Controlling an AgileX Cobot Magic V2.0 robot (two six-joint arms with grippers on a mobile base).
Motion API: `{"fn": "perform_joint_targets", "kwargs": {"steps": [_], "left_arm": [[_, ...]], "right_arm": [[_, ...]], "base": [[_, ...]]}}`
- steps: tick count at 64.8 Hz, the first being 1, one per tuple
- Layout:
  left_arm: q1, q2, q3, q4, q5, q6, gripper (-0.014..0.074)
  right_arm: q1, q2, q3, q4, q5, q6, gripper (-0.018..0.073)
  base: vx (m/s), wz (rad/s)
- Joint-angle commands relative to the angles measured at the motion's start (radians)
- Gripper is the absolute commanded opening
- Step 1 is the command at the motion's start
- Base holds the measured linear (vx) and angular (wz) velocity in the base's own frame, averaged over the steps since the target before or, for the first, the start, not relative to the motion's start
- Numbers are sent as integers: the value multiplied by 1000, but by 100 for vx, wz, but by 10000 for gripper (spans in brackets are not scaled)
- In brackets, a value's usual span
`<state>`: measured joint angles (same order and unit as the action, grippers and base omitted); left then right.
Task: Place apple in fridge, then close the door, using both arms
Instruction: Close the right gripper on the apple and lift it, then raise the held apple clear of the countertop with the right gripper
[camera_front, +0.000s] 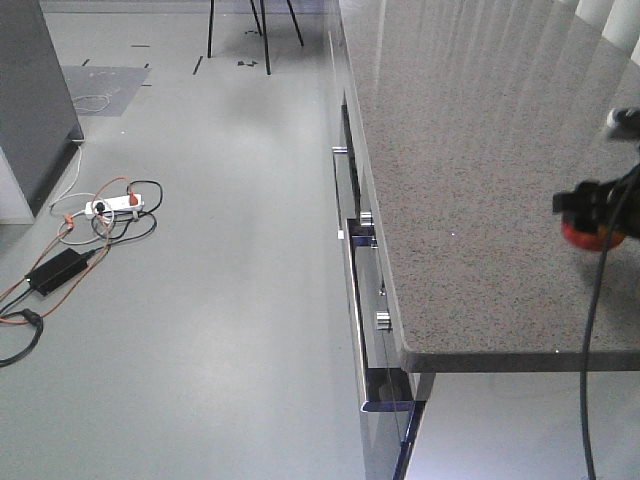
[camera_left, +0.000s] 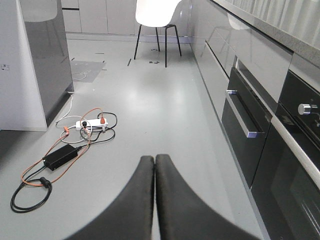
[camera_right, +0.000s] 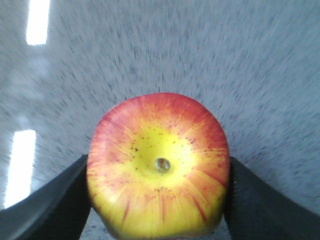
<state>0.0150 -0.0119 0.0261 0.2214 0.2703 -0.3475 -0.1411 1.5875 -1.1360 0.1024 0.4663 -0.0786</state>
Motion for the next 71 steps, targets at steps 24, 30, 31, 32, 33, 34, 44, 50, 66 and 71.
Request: {"fn": "perform_joint_targets", "kwargs": {"steps": [24,30,31,32,33,34,44,50,66,71], "left_arm": [[-8,-13,21,-4,-78,-6,-6],[-8,-13,21,-4,-78,-6,-6],[-8,-13,21,-4,-78,-6,-6],[-8,-13,21,-4,-78,-6,-6],[-8,-13,21,-4,-78,-6,-6],[-8,-13,21,-4,-78,-6,-6],[-8,-13,21,-4,-78,-6,-6],[-8,-13,21,-4,-78,-6,-6],[-8,-13,21,-4,-78,-6,-6],[-8,-13,21,-4,-78,-6,-6]], "right_arm": [[-3,-416,-23,19,193,-100,120],[-3,-479,-22,46,251,-118,121],[-3,-489,-22,53,258,-121,121],[-3,-498,-22,58,265,-127,121],[-3,-507,-22,65,272,-132,121],[-3,-517,-22,71,278,-137,121],[-3,-631,73,132,266,-146,121],[-3,-698,169,158,236,-146,121],[-3,-936,390,164,202,-160,125],[-3,-1004,421,169,238,-157,125]], "base": [[0,0],[0,0],[0,0],[0,0],[0,0],[0,0],[0,0],[0,0],[0,0],[0,0]]}}
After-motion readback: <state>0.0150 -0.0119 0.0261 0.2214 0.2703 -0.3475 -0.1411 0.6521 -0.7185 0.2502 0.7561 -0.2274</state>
